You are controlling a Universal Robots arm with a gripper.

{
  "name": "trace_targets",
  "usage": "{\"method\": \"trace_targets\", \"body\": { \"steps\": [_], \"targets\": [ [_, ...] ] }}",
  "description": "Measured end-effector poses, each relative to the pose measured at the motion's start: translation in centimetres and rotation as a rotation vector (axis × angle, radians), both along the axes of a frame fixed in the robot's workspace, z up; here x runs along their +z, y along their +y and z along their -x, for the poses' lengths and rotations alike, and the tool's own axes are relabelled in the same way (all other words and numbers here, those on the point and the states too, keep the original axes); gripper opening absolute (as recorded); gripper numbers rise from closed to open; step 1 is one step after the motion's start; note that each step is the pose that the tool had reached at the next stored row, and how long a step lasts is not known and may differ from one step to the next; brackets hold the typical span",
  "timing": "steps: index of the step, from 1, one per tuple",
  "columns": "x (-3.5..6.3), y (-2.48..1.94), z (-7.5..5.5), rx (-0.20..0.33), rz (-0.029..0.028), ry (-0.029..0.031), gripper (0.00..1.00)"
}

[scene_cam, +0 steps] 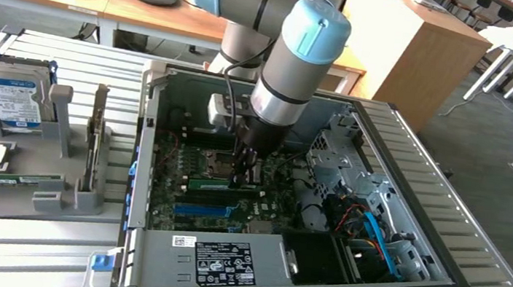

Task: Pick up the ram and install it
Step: 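Press down the ram until it locks into place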

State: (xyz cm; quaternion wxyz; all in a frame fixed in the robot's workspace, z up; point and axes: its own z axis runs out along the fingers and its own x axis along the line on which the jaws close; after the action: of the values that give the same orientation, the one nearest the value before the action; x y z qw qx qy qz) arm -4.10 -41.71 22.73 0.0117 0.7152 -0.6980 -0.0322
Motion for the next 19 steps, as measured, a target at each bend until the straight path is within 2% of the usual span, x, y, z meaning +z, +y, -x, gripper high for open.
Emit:
{"method": "trace_targets", "body": {
  "steps": [19],
  "targets": [
    [-0.13, -0.12, -0.13, 0.0, 0.0001, 0.0001, 0.12]
  ]
}}
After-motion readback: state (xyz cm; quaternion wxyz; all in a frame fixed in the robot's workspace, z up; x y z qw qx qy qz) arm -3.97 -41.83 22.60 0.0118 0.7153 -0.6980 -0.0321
